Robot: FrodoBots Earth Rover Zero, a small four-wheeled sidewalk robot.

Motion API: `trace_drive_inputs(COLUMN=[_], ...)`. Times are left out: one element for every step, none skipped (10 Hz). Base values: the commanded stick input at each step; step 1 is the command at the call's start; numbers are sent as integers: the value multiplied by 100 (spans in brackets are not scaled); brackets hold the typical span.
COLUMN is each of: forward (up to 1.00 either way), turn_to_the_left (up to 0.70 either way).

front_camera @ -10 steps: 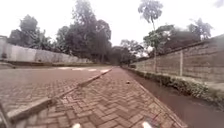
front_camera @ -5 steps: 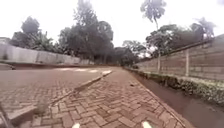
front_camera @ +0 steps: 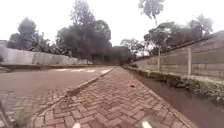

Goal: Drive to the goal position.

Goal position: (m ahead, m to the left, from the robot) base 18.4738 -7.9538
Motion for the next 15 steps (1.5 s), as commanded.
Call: trace_drive_inputs(forward=[70,70,70,70,70,70,70,70,70,70,70,70,70,70,70], turn_to_the_left=[10,10,9,8,9,10,9,9,8,8,9,9,-6,-23,-29])
